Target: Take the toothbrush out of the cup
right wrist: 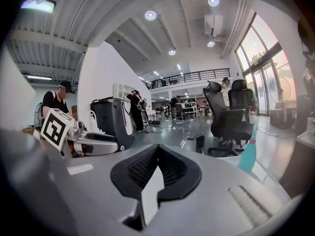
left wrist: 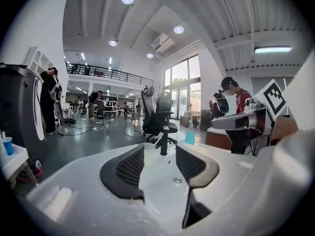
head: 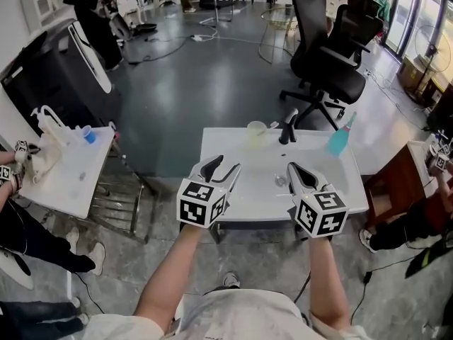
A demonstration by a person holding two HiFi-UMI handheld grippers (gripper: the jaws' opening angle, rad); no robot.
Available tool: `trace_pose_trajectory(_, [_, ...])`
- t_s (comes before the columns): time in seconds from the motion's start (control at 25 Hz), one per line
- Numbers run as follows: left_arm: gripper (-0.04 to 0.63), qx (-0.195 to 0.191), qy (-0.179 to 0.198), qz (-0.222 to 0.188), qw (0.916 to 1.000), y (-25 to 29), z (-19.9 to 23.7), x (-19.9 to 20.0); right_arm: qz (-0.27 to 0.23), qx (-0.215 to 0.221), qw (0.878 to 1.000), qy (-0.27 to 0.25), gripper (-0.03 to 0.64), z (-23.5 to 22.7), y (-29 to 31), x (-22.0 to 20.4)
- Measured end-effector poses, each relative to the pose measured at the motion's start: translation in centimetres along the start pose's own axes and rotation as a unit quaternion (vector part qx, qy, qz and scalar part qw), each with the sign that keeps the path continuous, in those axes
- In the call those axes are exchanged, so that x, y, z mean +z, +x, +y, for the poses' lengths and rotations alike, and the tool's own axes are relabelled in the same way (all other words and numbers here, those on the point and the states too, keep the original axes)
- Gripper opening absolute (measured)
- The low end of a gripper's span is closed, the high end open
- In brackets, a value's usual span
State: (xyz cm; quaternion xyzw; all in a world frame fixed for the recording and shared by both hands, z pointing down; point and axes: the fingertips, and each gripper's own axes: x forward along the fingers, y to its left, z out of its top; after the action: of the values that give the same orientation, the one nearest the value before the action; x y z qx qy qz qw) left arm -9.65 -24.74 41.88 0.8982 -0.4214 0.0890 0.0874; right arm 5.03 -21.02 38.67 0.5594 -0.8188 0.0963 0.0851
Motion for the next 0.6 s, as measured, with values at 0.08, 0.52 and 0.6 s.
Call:
trace_pose_trajectory(0.08, [0.206,-0.007,0.003,0.000,1.0000,0.7,0.4,0.1,0.000,-0.006,1.000,-0.001,0.003,-0.3,0.5,0.1])
trace_pose_trajectory(0.52, [0.206,-0.030,0.017,0.003,0.9994,4.0,1.8,0.7,-0.003,-0.021,1.000,0.003,0.003,-1.8,3.1,0.4])
trace_pose_trajectory(0.6, [0.206,-0.034,0.020,0.006,0.9992,4.8,1.9,0.7,-0.004,-0.022,1.000,0.004,0.003,-2.4,3.6,0.5])
